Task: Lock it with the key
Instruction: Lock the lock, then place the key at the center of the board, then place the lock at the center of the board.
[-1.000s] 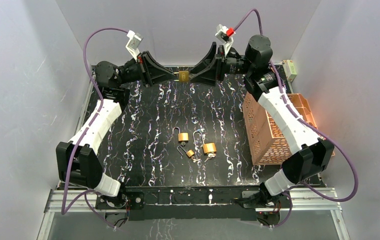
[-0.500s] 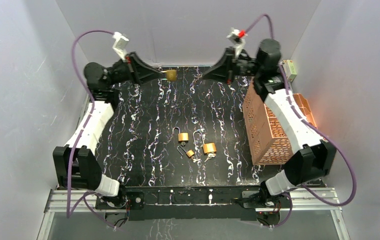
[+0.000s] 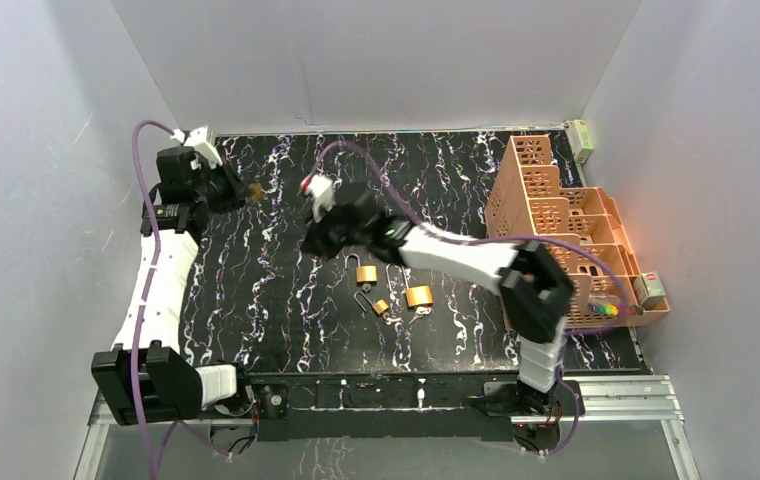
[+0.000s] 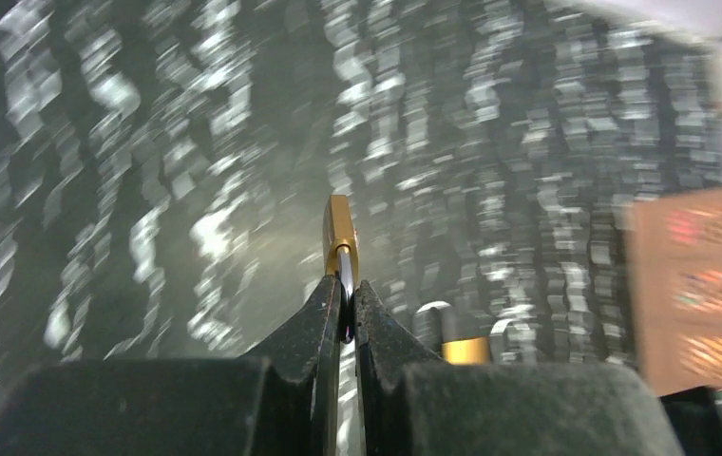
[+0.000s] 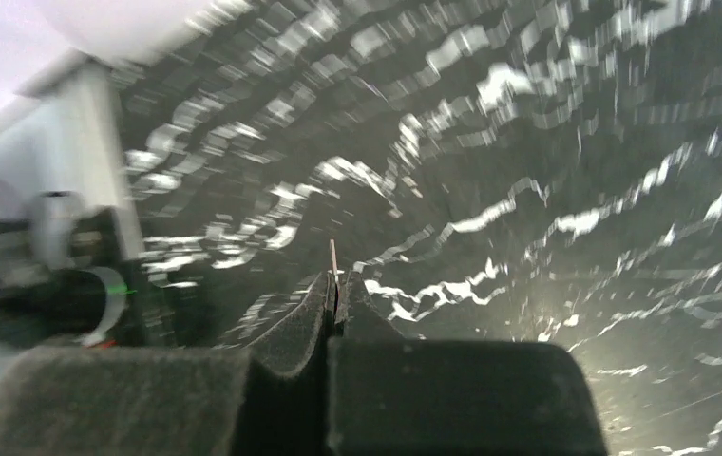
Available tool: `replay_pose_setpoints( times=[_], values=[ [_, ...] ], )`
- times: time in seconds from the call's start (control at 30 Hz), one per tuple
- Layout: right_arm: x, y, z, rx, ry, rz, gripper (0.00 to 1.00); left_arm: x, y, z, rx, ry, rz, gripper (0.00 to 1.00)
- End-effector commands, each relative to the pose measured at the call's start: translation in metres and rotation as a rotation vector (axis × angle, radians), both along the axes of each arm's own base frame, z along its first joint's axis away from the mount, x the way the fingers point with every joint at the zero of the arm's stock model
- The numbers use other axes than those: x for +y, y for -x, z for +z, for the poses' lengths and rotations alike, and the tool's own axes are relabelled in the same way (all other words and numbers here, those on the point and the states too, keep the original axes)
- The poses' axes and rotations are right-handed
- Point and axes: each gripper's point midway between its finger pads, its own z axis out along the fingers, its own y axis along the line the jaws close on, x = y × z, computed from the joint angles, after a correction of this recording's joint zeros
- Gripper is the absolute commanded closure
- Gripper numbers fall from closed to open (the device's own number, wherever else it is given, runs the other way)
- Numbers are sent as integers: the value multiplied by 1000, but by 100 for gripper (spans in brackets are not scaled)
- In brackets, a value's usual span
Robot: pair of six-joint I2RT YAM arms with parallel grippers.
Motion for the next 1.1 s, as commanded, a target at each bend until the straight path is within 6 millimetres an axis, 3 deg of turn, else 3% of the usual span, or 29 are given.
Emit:
replay_pose_setpoints(
  times=[0.0,0.17,0.37,0.5,0.8,1.0,1.07],
  values=[
    [34,-57,-45,-139,157,-388,100,69,47,-85,362,-292,263,100],
    [78,-67,-81,-94,129,-471,100,75,61,-123,501,-361,297,100],
    [98,-80,-104,-75,81,-511,100,58,84,-181,709,-348,226,100],
    [107,-83,-107,-74,55,-505,100,58,95,-205,774,-345,233,100],
    [114,-76,-124,5,53,-485,100,50,83,-213,776,-290,238,100],
    [111,-61,-142,56,84,-468,100,51,79,-217,781,-292,245,100],
    [110,-55,-147,57,98,-463,96,52,75,-216,778,-296,251,100]
  ],
)
